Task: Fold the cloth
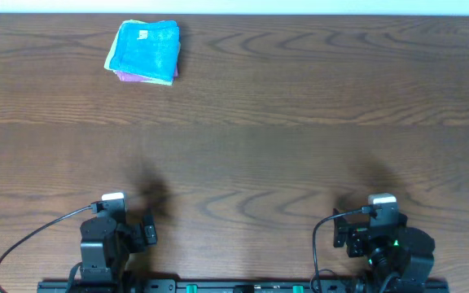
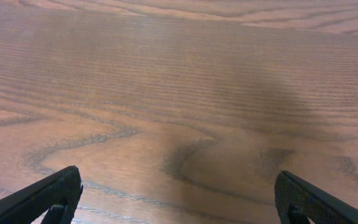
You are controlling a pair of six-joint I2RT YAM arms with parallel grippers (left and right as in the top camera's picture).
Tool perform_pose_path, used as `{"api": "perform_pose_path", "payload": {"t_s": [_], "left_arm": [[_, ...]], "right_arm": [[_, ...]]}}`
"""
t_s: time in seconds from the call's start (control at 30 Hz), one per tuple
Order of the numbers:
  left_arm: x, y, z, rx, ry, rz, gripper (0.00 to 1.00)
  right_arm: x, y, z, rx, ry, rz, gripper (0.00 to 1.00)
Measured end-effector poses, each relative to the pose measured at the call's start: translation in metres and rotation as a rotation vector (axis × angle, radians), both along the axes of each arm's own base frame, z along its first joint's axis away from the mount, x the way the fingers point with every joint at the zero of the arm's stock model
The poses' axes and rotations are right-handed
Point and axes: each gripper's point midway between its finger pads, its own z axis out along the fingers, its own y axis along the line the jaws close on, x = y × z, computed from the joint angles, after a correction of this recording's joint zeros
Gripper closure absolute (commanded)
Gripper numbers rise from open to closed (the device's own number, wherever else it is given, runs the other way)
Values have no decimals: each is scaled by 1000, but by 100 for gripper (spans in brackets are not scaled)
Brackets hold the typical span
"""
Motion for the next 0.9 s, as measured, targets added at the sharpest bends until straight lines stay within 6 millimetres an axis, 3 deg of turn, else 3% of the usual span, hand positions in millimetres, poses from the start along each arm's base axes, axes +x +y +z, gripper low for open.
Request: {"api": "perform_pose_path", "payload": {"t_s": [0.2,0.9], "left_arm": [[0,0,0,1,-2,2,5],[0,0,1,2,-4,2,5]], "right_arm": [[0,0,0,0,0,0,1],[0,0,0,0,0,0,1]]}}
